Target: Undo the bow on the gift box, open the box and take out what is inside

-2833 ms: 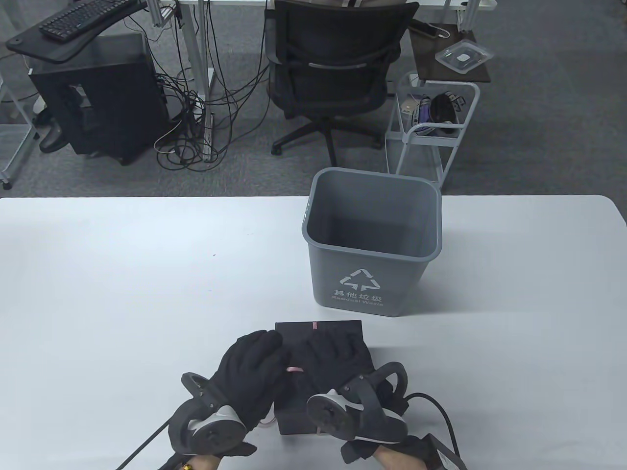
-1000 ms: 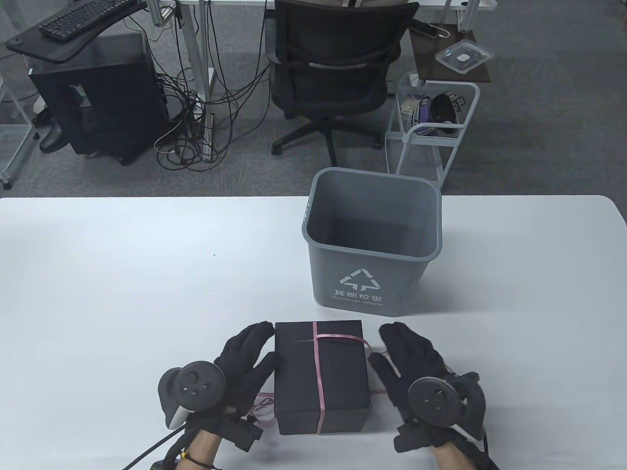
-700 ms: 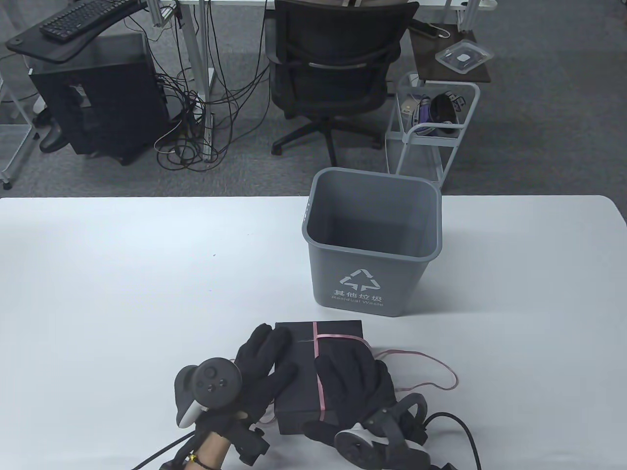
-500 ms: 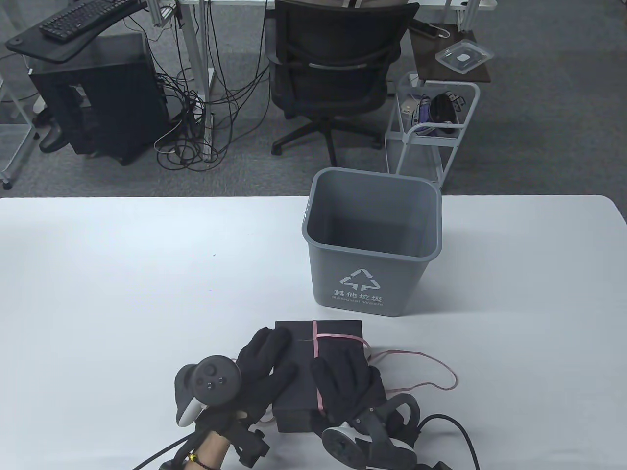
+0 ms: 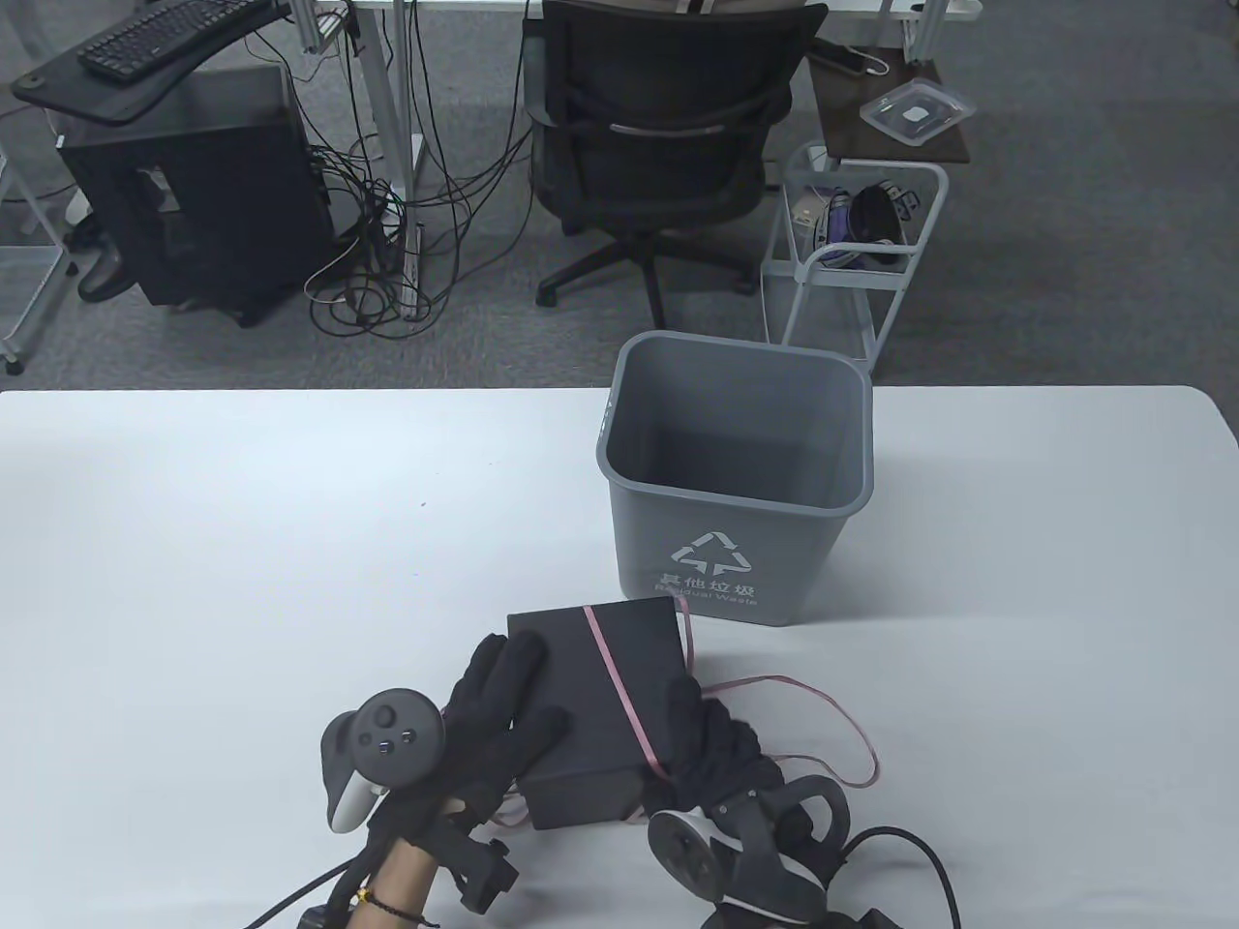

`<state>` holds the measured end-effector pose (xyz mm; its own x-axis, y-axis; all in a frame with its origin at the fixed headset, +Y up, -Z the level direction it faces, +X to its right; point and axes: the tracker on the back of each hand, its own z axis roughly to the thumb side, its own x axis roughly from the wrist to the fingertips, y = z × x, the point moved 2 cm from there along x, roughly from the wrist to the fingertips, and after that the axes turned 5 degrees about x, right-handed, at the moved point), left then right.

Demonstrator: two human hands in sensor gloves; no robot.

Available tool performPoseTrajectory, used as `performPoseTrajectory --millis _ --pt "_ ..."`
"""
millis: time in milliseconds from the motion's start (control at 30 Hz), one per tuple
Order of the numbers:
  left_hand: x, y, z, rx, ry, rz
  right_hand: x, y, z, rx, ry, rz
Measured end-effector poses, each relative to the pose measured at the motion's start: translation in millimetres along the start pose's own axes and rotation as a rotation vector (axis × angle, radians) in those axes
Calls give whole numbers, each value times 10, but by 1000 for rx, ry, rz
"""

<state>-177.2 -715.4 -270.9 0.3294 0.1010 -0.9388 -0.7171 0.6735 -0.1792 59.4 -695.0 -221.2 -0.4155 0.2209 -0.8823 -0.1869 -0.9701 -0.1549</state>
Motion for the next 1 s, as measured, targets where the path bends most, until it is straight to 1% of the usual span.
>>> performPoseTrajectory --millis 33,100,167,233,300,400,433,600,667,700,800,867,1000 --pt "-3 6 -4 1 2 5 1 -12 1 27 -4 -36" --pt "-7 31 -33 -5 4 10 -2 -34 -3 8 -11 -40" --pt "-11 54 -71 -15 7 6 -2 -38 -15 32 -18 -69" --pt "-8 69 -108 -21 10 -7 4 -43 -35 70 -33 -53" --pt "-7 78 -133 -54 19 -16 15 -63 -92 150 -37 -15" --pt "-4 85 -145 -59 17 -22 30 -144 -292 319 -13 27" --pt "-4 87 -145 -54 14 -21 31 -156 -330 335 -4 32" --pt "2 88 -156 -50 9 -24 20 -268 -856 454 124 14" --pt "1 89 -157 -53 9 -24 5 -282 -1058 472 187 16" --pt "1 91 -158 -53 9 -24 -12 -285 -1213 483 232 12" --pt "0 94 -161 -53 8 -23 -41 -263 -1442 517 308 17" --pt "-1 98 -165 -52 7 -21 -87 -267 -1662 488 398 -9" --pt "-2 104 -171 -55 5 -22 -210 -261 -2013 522 548 -73"
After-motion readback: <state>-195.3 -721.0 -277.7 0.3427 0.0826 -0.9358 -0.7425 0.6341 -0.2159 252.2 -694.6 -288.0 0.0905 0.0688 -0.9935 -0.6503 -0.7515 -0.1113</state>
